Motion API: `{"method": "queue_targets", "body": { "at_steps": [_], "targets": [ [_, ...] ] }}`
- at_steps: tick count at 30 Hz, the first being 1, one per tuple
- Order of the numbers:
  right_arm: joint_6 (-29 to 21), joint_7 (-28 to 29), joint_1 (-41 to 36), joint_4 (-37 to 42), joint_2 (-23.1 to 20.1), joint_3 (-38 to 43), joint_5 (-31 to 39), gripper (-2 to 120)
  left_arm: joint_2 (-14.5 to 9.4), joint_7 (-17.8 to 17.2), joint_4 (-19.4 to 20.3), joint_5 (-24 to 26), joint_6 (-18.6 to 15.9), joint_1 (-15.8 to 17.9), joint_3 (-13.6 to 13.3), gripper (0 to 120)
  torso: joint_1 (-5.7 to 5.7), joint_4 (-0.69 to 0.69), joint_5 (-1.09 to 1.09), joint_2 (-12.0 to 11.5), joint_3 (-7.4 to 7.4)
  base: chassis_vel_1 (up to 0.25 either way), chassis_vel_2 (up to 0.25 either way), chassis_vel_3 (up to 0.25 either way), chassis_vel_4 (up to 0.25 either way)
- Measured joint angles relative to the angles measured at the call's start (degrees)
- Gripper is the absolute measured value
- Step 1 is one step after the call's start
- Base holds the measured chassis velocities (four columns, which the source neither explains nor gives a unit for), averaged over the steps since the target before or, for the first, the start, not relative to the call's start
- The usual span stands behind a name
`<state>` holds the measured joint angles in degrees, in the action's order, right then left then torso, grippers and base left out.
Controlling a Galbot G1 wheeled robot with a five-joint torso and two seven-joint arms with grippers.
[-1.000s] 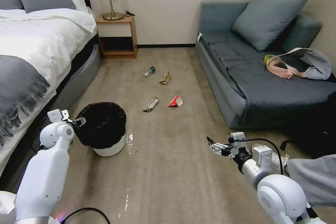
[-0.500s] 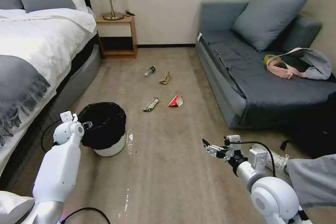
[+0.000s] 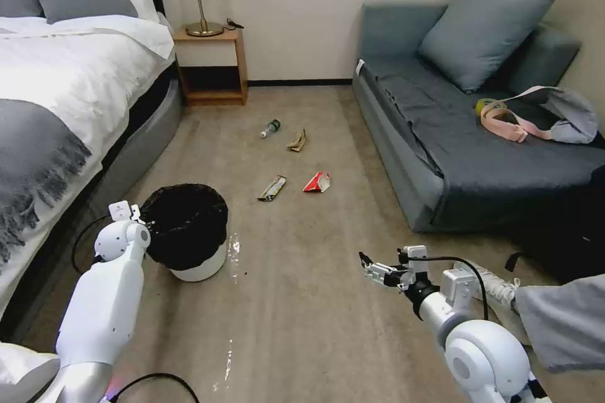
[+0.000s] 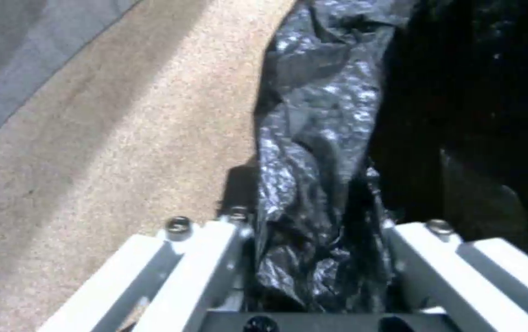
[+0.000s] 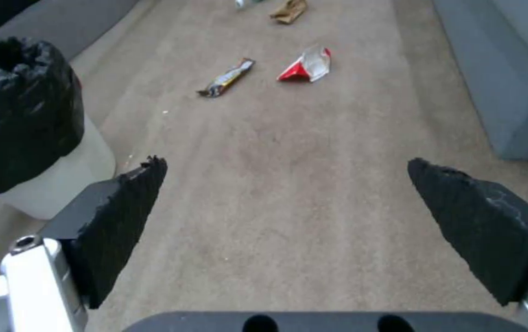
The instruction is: Pick up the trash bin, then pick up the garbage on the floor and place it into the trash bin.
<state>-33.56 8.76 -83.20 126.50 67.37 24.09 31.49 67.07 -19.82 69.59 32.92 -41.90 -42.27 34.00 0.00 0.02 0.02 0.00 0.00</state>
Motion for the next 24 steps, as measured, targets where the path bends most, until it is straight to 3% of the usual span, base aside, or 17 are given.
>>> {"method": "queue_targets", "body": {
  "at_steps": [2, 8, 13, 15, 16, 24],
  "targets": [
    [-0.08, 0.07, -0.02, -0.15, 0.02, -0.23, 0.0, 100, -0.24, 1.21, 0.24, -1.23, 0.01, -0.52, 0.1, 7, 0.0, -0.02, -0.01, 0.01, 0.0, 0.0, 0.0, 0.0, 0.0],
    [-0.14, 0.27, -0.04, -0.54, 0.29, -0.79, 0.0, 100, -0.33, 1.77, 2.24, -3.03, -0.02, -2.17, 0.75, 7, 0.0, -0.05, -0.07, 0.0, 0.0, 0.0, 0.0, 0.0, 0.0],
    [-0.14, 0.35, 0.2, -0.93, 0.33, -1.44, 0.02, 100, -0.33, 1.66, 6.63, -4.74, -0.34, -4.43, 1.81, 7, 0.0, -0.03, -0.04, 0.0, 0.0, 0.0, 0.0, 0.0, 0.0],
    [-0.14, 0.62, 0.66, -1.03, 0.25, -2.04, 0.56, 100, -0.47, 1.15, 12.91, -6.68, -0.39, -7.35, 3.25, 4, 0.0, -0.03, -0.02, 0.0, 0.0, 0.0, 0.0, 0.0, 0.0],
    [-0.14, 0.62, 0.66, -1.03, 0.25, -2.04, 0.56, 100, -0.47, 1.15, 12.91, -6.68, -0.39, -7.35, 3.25, 4, 0.0, -0.03, -0.02, 0.0, 0.0, 0.0, 0.0, 0.0, 0.0],
    [0.93, 0.28, 1.26, -0.55, 0.12, -2.54, 1.54, 100, -0.66, -0.54, 28.21, -6.47, -0.41, -15.9, 6.49, 3, 0.0, -0.01, -0.03, 0.0, 0.0, 0.0, 0.0, 0.0, 0.0]
  ]
}}
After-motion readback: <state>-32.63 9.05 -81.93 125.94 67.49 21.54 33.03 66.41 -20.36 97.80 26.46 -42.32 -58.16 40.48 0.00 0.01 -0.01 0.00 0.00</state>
